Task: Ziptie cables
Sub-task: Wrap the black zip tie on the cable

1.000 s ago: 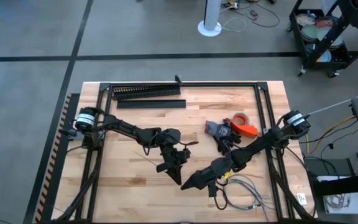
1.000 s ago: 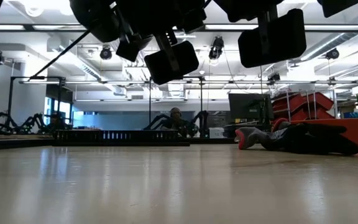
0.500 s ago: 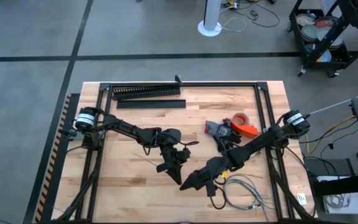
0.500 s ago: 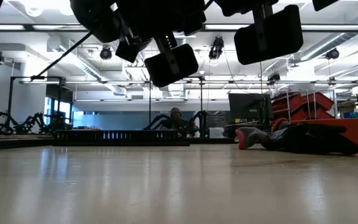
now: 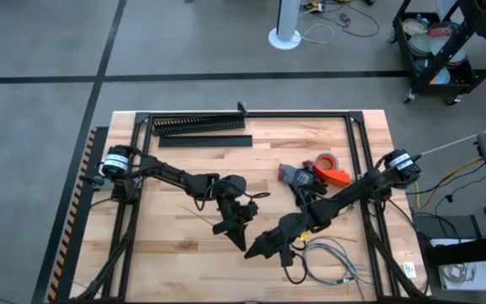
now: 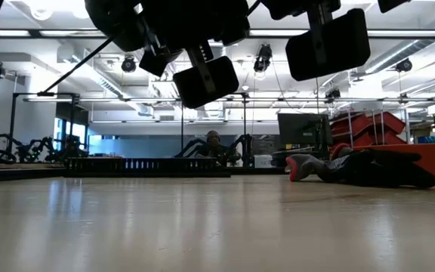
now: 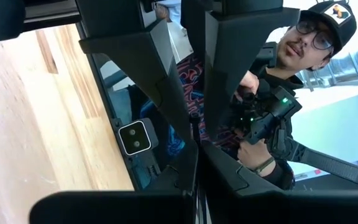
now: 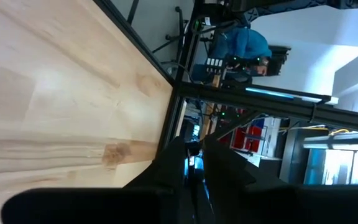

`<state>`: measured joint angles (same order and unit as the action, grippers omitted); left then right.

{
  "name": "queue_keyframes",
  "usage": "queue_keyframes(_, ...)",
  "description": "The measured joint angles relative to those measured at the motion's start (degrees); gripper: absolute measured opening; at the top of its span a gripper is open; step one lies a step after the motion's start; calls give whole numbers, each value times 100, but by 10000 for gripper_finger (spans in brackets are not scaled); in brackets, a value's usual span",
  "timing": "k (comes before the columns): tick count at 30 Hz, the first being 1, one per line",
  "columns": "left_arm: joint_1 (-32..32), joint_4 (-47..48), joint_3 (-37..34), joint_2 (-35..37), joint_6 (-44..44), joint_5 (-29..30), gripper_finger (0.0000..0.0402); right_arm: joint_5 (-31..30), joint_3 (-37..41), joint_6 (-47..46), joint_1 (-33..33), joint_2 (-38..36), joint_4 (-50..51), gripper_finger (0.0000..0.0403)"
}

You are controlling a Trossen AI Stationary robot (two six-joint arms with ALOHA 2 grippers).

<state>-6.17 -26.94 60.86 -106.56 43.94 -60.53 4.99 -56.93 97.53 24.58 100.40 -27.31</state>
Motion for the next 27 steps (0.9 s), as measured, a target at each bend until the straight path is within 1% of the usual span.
queue_keyframes(9,0,0,0,0,-94,0,0,-2,0,-65,0,0,4,20)
queue_keyframes(17,0,-1,0,0,-256,22,4,-46,0,-109,2,0,9,19)
queue_keyframes(22,0,0,0,0,-439,22,31,-50,0,-224,2,0,11,19)
queue_keyframes(27,0,-1,0,4,-708,-26,75,-149,0,-402,40,0,17,19)
